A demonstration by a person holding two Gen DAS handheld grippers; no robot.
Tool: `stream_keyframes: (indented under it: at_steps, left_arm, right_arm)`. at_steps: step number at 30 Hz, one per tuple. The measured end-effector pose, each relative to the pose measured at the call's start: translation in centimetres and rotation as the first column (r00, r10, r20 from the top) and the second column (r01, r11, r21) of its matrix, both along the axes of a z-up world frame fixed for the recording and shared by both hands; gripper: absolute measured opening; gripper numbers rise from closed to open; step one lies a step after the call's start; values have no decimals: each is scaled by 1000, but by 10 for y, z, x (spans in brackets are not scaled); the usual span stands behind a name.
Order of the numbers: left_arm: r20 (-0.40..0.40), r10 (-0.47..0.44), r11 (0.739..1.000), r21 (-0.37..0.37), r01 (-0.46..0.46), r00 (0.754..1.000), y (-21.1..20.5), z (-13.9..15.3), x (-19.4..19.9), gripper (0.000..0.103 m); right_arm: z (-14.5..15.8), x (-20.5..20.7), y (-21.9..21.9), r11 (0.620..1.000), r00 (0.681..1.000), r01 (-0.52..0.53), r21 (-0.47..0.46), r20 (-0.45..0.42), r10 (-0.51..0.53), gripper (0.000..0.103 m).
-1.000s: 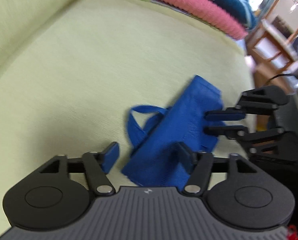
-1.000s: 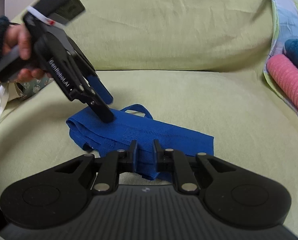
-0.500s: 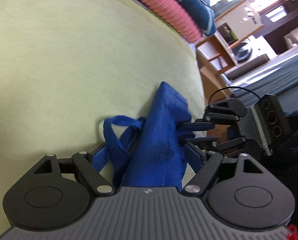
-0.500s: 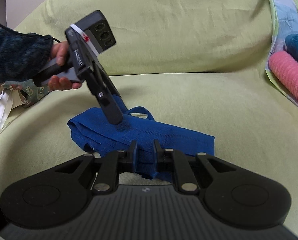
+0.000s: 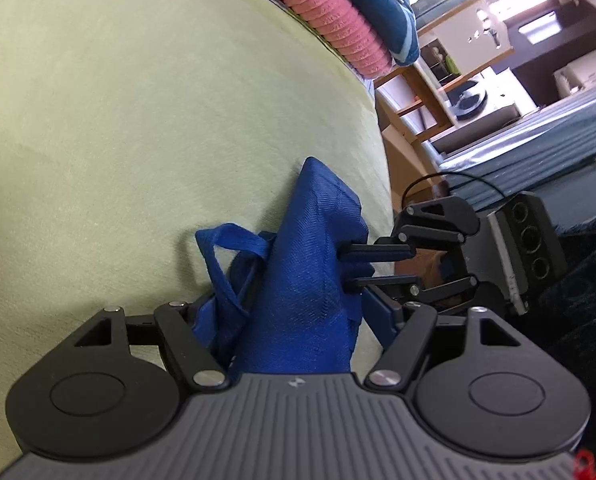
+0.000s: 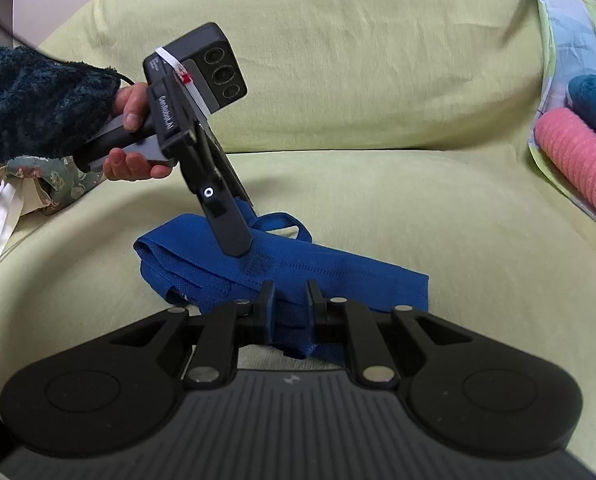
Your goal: Fold shopping bag
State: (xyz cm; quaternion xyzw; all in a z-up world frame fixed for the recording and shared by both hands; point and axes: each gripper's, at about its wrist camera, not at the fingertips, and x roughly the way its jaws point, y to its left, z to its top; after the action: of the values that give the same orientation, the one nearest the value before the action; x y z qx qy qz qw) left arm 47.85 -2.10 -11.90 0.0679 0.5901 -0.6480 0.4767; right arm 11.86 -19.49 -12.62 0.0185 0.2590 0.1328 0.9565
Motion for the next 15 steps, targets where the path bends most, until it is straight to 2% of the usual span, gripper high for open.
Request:
stream_keyframes:
  at_steps: [4,8,10,12,14,15]
  left_arm:
    - [-45,35,999,-11,-35,998,10,-5,5,71]
    - [-66,85,994,-61,-89,994,10,-10,0,70]
    - [11,81,994,-76,-80,997,8,-4,-11,65]
    - [150,62,996,-69,-52,987,9,9,-29,59]
    - [297,41,998,-49,-28,954,8,20,-55,59]
    - [373,14,1000,-31,-3,928,7,24,-69,59]
  right_arm:
    - [0,0,0,1000,1000,-9,-3,5,9,12]
    - [-2,2,-3,1000,1000,-10,12,12,10,12]
    - [-1,3,-3,1000,1000,-12,12,8,12,12]
    - [1,5,-4,1000,1000,-19,9,-2,19,12]
    - [4,10,-7,999,999,-24,24,-30,25,10]
    - [4,12,-10,999,999,-25,37,-44,27,10]
